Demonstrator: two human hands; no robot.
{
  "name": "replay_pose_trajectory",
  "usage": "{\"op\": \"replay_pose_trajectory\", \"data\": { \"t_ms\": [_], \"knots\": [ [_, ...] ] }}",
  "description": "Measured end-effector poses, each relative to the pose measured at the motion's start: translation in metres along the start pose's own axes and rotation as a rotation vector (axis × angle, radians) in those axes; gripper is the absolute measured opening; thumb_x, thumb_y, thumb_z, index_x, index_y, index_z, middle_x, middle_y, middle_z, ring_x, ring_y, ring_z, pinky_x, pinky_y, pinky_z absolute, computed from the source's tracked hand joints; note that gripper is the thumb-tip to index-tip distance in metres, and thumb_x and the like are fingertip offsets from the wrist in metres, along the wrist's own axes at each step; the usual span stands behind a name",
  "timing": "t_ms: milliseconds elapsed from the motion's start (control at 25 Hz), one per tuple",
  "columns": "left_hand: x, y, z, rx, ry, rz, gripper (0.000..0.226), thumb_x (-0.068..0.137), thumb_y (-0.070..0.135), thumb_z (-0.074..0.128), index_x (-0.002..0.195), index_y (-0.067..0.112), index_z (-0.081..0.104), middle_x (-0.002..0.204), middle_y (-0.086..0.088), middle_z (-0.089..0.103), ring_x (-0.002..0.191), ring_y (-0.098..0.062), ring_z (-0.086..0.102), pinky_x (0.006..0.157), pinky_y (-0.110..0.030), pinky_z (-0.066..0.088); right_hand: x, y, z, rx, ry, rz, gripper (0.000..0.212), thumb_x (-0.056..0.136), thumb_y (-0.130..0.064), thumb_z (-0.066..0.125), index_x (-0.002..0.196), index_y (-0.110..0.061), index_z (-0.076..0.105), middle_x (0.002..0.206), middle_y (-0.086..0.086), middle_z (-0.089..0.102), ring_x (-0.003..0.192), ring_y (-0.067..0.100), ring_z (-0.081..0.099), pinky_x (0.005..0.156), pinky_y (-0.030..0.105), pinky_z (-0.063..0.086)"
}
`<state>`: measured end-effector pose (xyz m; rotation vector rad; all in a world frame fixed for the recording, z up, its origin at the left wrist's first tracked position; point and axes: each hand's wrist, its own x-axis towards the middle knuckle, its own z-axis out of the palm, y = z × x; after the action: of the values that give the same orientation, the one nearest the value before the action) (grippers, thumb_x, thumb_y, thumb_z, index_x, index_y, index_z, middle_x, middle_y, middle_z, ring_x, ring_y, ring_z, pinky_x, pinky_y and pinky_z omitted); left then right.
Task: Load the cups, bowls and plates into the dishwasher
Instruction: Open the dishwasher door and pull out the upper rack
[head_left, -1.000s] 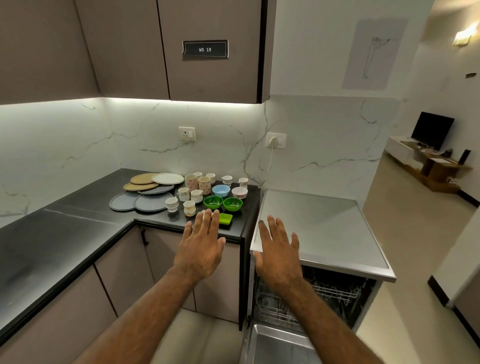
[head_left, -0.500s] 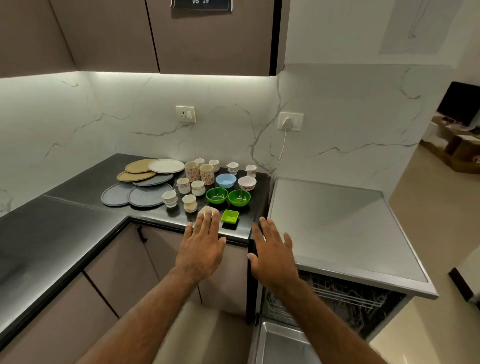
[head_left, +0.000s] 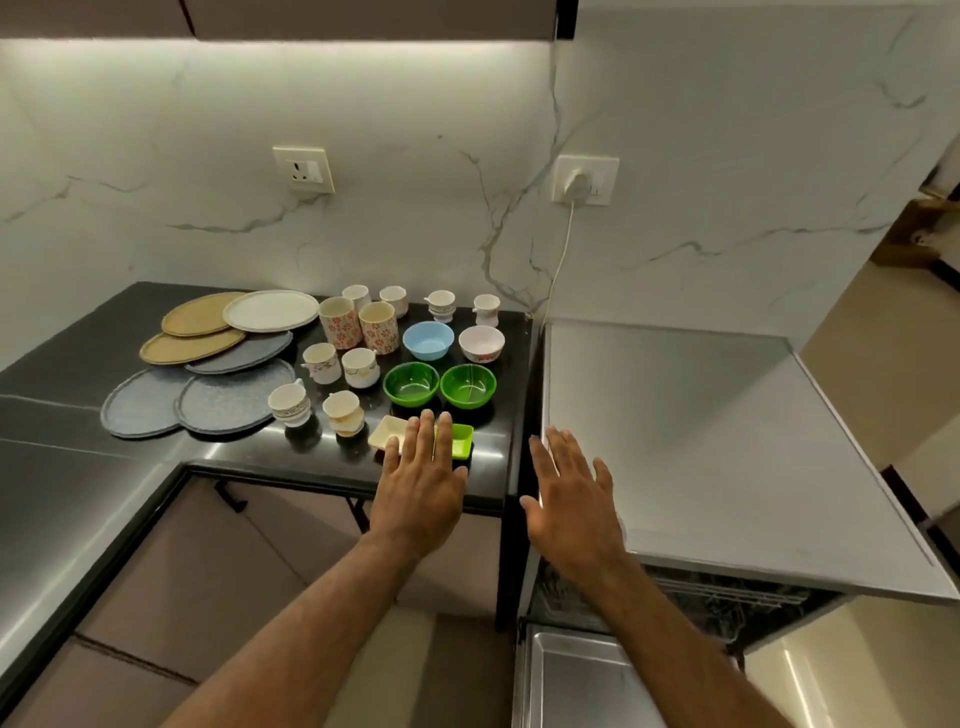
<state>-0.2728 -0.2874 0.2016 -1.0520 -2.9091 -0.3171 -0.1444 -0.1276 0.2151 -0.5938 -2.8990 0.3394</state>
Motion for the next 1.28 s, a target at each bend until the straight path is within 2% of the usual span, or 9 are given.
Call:
{"op": "replay_pose_trajectory", "data": {
  "t_ms": [240,480,640,760,920,1040,1160,1280],
  "knots": [
    [-0.03,0.047,0.052,-0.026,-0.057,0.067,0.07,0.107,0.048,0.018,0.16,0.021,-0.021,0.167,-0.006,-0.024,0.154,-0.022,-0.023,0.126,-0.043,-0.011,-0.041,0.049,0.026,-0.004,-0.122,0.103,0.08,0.1,-0.04,0.052,0.161,-0.027,0.002,0.169,0.0,-0.008,0.155,0.019,-0.011,0.125,0.051,0.004],
    [-0.083,0.09,0.095,0.01,-0.172,0.073,0.068,0.108,0.05,0.011,0.158,0.02,-0.023,0.166,-0.007,-0.028,0.153,-0.022,-0.027,0.125,-0.042,-0.013,-0.102,0.096,0.05,-0.007,-0.22,0.163,0.081,0.101,-0.045,0.049,0.16,-0.026,-0.004,0.168,0.002,-0.014,0.154,0.021,-0.013,0.124,0.056,0.005],
    [-0.114,0.118,0.138,-0.011,-0.219,0.108,0.071,0.101,0.053,0.002,0.159,0.02,-0.022,0.165,-0.005,-0.029,0.152,-0.021,-0.028,0.121,-0.038,-0.019,-0.145,0.131,0.089,-0.005,-0.283,0.206,0.081,0.102,-0.046,0.044,0.16,-0.025,-0.009,0.166,0.0,-0.022,0.153,0.02,-0.018,0.124,0.054,0.002],
    [-0.127,0.139,0.191,-0.054,-0.257,0.132,0.073,0.097,0.057,-0.006,0.158,0.022,-0.023,0.164,-0.002,-0.032,0.151,-0.017,-0.031,0.124,-0.038,-0.017,-0.169,0.166,0.131,-0.009,-0.305,0.251,0.081,0.101,-0.044,0.047,0.16,-0.025,-0.005,0.167,0.0,-0.018,0.154,0.02,-0.014,0.125,0.054,0.004],
    [-0.123,0.17,0.274,-0.083,-0.294,0.167,0.07,0.104,0.054,0.006,0.157,0.023,-0.027,0.163,0.001,-0.035,0.15,-0.015,-0.033,0.121,-0.036,-0.019,-0.176,0.224,0.185,-0.03,-0.291,0.29,0.08,0.099,-0.041,0.051,0.161,-0.022,0.005,0.169,0.003,0.0,0.156,0.022,-0.002,0.124,0.054,0.011],
    [-0.103,0.188,0.33,-0.073,-0.281,0.193,0.073,0.105,0.055,0.01,0.156,0.022,-0.03,0.162,-0.001,-0.037,0.151,-0.018,-0.03,0.125,-0.04,-0.014,-0.165,0.271,0.218,-0.054,-0.231,0.3,0.081,0.096,-0.036,0.054,0.161,-0.02,0.006,0.169,0.005,0.004,0.156,0.024,0.002,0.124,0.055,0.012],
    [-0.069,0.196,0.382,-0.057,-0.249,0.203,0.078,0.106,0.058,0.018,0.159,0.019,-0.023,0.167,-0.007,-0.025,0.154,-0.024,-0.021,0.125,-0.041,-0.01,-0.139,0.311,0.253,-0.057,-0.182,0.291,0.084,0.094,-0.031,0.056,0.161,-0.02,0.006,0.169,0.006,0.006,0.156,0.025,0.003,0.123,0.056,0.013],
    [-0.034,0.196,0.418,-0.039,-0.204,0.195,0.082,0.105,0.059,0.025,0.162,0.013,-0.011,0.17,-0.014,-0.008,0.157,-0.032,-0.008,0.127,-0.049,0.0,-0.106,0.338,0.282,-0.055,-0.162,0.29,0.084,0.094,-0.032,0.055,0.161,-0.018,0.006,0.168,0.009,0.009,0.155,0.027,0.005,0.123,0.057,0.016]
  ]
}}
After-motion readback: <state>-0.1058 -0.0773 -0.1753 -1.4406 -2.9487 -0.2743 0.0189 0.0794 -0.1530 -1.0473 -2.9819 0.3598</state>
